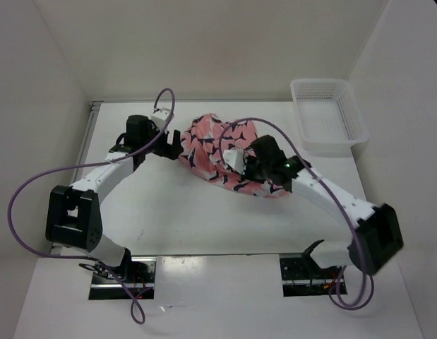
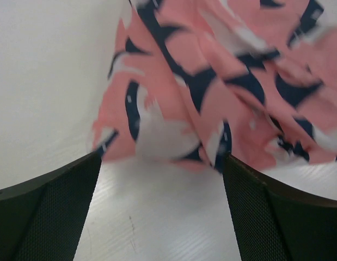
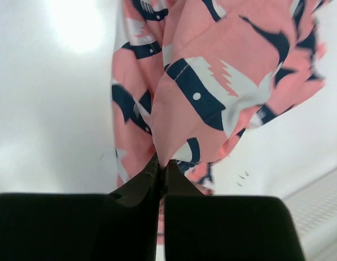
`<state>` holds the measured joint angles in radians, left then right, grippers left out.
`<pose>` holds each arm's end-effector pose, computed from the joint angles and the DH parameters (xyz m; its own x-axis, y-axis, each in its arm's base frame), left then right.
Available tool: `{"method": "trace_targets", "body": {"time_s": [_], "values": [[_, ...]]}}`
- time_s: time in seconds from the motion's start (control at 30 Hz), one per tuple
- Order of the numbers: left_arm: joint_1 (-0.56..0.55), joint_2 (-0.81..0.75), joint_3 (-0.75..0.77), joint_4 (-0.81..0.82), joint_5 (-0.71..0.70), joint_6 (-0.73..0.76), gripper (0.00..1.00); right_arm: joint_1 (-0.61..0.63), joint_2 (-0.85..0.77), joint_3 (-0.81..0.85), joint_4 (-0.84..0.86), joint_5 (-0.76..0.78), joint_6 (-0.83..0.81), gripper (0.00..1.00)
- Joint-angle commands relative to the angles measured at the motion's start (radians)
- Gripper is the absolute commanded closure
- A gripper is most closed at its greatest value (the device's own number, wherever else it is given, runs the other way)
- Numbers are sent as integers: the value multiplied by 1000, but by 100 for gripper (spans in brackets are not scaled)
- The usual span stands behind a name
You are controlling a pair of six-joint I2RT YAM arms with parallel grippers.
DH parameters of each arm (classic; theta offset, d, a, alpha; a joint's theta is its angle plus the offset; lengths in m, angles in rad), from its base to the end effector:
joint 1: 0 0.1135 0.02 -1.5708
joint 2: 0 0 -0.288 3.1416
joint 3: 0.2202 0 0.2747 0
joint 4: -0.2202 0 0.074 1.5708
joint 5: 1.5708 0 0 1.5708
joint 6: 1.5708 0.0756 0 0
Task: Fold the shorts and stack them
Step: Flatten the shorts out
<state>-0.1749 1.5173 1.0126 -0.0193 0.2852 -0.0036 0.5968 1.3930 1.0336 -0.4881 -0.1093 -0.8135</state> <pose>0.3854 -0.0897 0.2507 -0.4942 0.0838 -0.8653 0.4051 0.9029 -0.1439 0.2764 0.1978 0.2470 0.0234 -0.8574 -0.5141 -0.8754 0.2308 -0.4248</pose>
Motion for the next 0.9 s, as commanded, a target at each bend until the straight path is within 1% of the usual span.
{"method": "trace_targets", "body": {"time_s": [0.0,0.13,0.23,0.33,0.4,0.47,0.57,0.6,0.67,0.77,0.87], "values": [[2,58,96,-18,103,4,1,37,-193,-104,-237,-115,-218,100],[2,135,155,-50,117,4,0,83,-284,-170,-351,-115,-328,100],[-23,187,211,-82,150,4,0,133,-318,-222,-351,-61,-390,100],[-87,228,242,-82,150,4,0,188,-331,-245,-351,-40,-414,100],[-146,260,251,-91,141,4,0,210,-322,-254,-310,-40,-395,100],[-188,288,265,-62,82,4,0,224,-302,-263,-265,-40,-359,100],[-189,325,288,7,-18,4,0,233,-302,-273,-254,-40,-333,100],[-189,348,299,19,-84,4,0,233,-302,-282,-254,-50,-323,100],[-189,391,329,50,-153,4,0,233,-317,-312,-254,-50,-314,100],[-189,455,411,79,-164,4,0,233,-345,-346,-233,-50,-293,100],[-189,523,489,79,-164,4,0,233,-354,-346,-221,-50,-250,100]]}}
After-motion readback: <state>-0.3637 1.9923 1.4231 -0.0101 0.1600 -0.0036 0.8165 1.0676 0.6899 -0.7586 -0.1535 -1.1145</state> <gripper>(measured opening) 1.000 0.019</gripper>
